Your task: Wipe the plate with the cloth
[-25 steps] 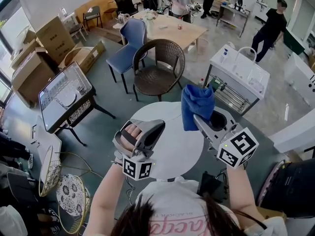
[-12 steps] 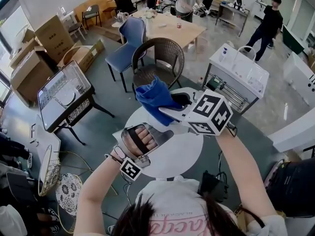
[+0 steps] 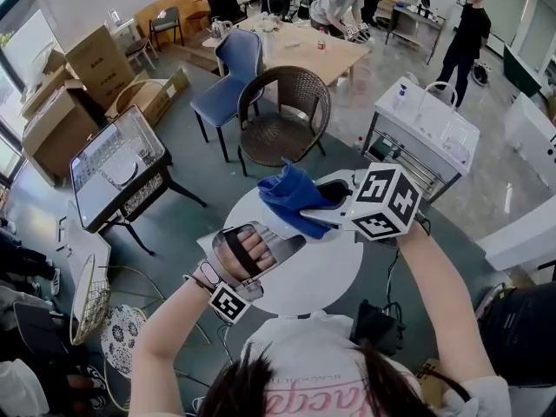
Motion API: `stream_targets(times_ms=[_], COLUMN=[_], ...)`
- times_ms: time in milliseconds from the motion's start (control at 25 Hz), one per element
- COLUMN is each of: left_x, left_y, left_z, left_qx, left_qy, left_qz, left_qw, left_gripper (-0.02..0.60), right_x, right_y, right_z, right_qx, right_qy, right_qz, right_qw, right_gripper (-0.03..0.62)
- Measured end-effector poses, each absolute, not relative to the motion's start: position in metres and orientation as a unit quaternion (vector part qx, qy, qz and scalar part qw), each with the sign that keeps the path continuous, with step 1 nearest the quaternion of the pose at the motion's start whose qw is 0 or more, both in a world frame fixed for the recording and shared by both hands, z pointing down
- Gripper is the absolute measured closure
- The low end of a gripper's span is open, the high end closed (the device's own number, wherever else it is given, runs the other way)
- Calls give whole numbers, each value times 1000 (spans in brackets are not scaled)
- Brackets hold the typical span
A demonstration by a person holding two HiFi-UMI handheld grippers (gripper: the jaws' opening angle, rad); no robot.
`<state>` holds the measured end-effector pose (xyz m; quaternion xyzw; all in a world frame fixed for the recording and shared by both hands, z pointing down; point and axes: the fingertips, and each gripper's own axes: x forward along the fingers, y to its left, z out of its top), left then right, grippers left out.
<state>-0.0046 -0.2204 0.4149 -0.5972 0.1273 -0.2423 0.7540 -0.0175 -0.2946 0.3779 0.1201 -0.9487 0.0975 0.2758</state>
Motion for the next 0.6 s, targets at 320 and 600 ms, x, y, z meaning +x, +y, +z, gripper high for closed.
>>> stream_targets(times_ms=[320, 600], left_x=[-11, -27], left_y=[-230, -267], left_z=[416, 400], left_qx=[-615, -730], left_qy=[159, 291], left_qz=[-249, -242], left_qw=[731, 569], left_gripper=[558, 558], right_x=[42, 91], right_y=[-287, -285], right_z=[401, 394], right_qx=[186, 307], right_qy=[-939, -925], right_qz=[148, 152], right_qw=[248, 164], right_gripper=[461, 461])
